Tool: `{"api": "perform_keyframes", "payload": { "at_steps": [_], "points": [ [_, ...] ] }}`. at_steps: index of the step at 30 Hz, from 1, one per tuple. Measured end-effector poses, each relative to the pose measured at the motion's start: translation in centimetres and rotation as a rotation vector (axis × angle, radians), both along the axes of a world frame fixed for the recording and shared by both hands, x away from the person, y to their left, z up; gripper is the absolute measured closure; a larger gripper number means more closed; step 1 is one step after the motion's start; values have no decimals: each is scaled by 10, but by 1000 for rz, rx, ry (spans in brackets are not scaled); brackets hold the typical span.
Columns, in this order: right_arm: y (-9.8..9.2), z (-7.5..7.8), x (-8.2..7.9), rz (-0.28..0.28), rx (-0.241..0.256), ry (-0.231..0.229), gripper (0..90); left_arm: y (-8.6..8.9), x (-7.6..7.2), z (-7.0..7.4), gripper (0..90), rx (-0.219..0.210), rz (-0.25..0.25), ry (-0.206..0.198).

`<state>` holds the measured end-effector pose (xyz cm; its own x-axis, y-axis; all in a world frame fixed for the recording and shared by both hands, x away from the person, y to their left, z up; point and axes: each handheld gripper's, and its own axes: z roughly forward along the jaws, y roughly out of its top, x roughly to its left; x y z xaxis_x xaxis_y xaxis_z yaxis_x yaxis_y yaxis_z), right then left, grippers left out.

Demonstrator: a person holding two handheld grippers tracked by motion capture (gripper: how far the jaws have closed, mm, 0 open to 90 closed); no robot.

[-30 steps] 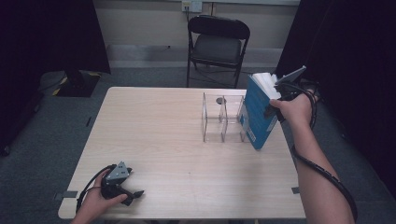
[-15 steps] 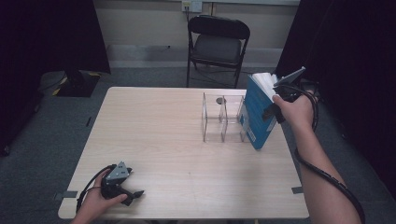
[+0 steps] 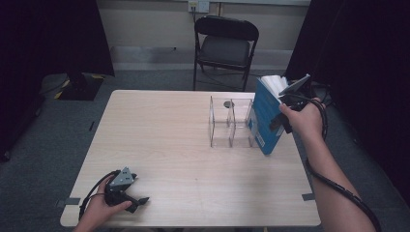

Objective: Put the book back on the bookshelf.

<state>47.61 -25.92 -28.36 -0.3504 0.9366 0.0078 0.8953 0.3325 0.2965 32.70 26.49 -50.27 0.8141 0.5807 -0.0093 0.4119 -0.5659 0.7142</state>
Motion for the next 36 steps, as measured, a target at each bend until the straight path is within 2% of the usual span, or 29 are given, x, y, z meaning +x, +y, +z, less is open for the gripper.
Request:
{"api": "perform_keyframes", "payload": {
  "at_steps": [7,10,11,15,17,22,25,27,36],
  "points": [
    [1,2,-8,16,3,-17,167,0,0,0,0,-1,0,0],
    [3,2,-13,43,3,-22,163,0,0,0,0,0,0,0],
    [3,1,-14,49,11,-24,164,0,0,0,0,0,0,0],
    [8,-5,-21,84,-19,-16,165,0,0,0,0,0,0,0],
    [9,-8,-24,104,-12,-1,162,0,0,0,0,0,0,0],
    [15,-13,-31,138,4,-5,162,0,0,0,0,0,0,0],
    [22,-15,-34,155,16,-12,165,0,0,0,0,-1,2,1],
    [27,-17,-36,188,23,-19,165,0,0,0,0,-2,3,2],
    [54,-25,-43,263,43,-10,168,0,0,0,0,-4,6,-1]
  ]
}}
